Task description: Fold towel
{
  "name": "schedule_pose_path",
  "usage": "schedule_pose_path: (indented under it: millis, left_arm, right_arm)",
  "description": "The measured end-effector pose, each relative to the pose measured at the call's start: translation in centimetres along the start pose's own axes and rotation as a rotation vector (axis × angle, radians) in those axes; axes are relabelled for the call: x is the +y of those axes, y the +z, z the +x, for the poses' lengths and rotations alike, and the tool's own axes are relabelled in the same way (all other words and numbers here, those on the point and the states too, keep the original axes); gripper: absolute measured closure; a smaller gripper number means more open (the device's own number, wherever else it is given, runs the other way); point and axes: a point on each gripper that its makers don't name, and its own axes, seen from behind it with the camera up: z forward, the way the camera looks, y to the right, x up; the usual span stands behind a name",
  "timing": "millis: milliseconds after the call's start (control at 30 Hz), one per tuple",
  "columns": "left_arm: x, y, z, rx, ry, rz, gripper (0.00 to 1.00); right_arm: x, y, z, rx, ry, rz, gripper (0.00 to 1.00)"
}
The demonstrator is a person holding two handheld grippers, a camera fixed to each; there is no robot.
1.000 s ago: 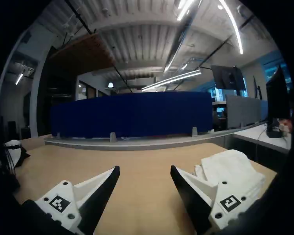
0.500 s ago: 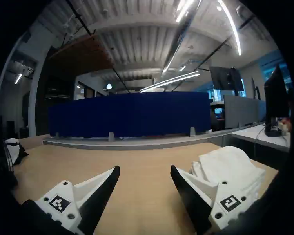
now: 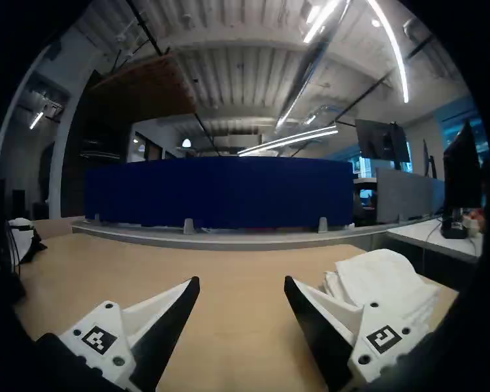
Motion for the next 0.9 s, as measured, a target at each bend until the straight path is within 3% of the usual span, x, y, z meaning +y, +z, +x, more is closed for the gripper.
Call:
schedule_pose_path:
  millis: [467, 900]
  left_arm:
    - [0.01, 0.1, 0.0, 0.0, 0.0, 0.0, 0.0]
    - [0.0, -0.04, -0.02, 0.0, 0.0, 0.0, 0.0]
  right_arm:
    - [0.76, 0.23, 0.01, -0.001, 0.001, -0.035, 0.0]
    - [0.37, 0.18, 0.08, -0.002, 0.002, -0.026, 0.0]
